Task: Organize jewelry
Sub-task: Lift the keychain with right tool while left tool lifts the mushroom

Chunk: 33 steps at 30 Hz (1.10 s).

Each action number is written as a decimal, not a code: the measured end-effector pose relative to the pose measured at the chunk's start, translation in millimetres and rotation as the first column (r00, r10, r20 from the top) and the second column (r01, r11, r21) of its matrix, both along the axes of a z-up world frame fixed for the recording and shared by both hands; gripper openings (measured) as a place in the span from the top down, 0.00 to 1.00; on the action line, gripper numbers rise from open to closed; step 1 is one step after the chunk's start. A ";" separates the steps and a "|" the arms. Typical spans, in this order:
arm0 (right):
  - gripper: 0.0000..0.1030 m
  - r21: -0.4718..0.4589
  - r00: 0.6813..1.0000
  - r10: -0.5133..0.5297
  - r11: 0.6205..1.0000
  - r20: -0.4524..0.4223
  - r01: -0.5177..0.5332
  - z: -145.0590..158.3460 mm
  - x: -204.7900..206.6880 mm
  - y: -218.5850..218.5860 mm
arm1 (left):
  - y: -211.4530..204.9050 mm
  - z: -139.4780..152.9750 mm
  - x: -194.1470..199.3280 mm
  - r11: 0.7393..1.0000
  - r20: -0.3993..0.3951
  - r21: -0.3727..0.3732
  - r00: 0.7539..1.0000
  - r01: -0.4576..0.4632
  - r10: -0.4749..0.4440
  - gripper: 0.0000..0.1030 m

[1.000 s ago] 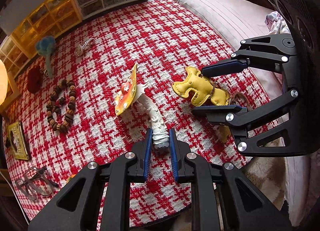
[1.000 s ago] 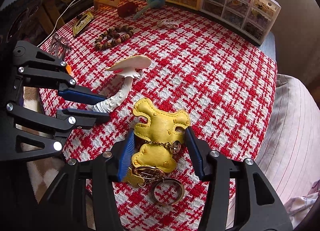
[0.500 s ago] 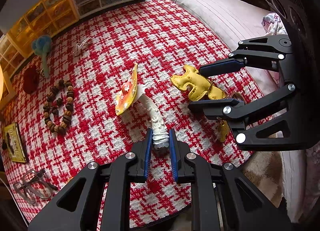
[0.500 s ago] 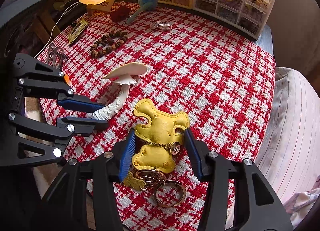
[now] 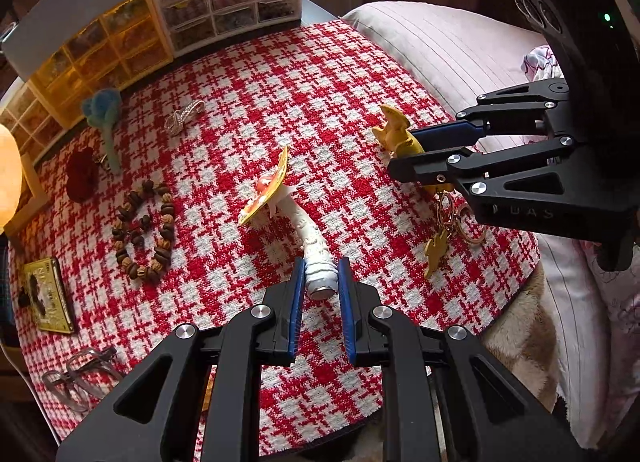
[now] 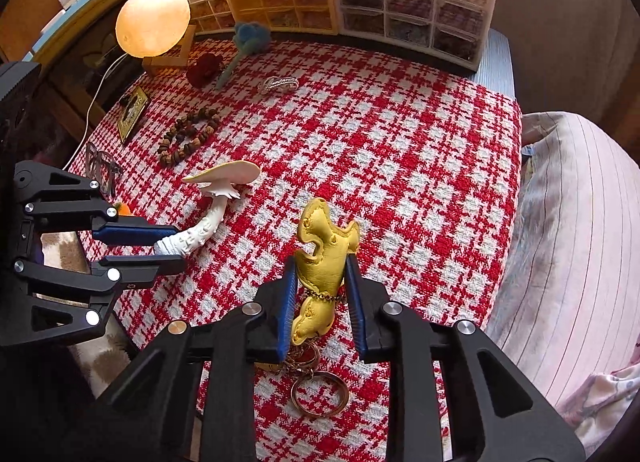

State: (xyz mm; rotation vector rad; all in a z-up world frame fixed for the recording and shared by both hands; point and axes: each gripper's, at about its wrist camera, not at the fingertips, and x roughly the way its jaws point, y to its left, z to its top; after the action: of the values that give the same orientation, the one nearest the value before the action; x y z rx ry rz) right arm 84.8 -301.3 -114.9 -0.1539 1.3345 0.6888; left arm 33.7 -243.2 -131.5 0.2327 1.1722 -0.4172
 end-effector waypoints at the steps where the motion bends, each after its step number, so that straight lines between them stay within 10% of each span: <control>1: 0.79 0.007 1.000 -0.008 1.000 -0.005 0.008 0.4 0.2 -1.8 | 0.9 1.4 -0.6 1.000 0.004 -0.002 1.000 0.001 -0.001 0.83; 33: 0.82 0.159 0.985 -0.079 0.986 0.155 0.054 86.0 40.8 9.4 | 17.2 64.5 10.5 0.997 0.105 -0.078 0.994 0.005 0.003 0.84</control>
State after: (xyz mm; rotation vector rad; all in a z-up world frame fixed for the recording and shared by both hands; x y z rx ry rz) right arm 125.7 -292.0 -28.8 -0.0387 1.1226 0.7046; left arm 44.2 -226.0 -66.9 0.1852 1.0502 -0.4457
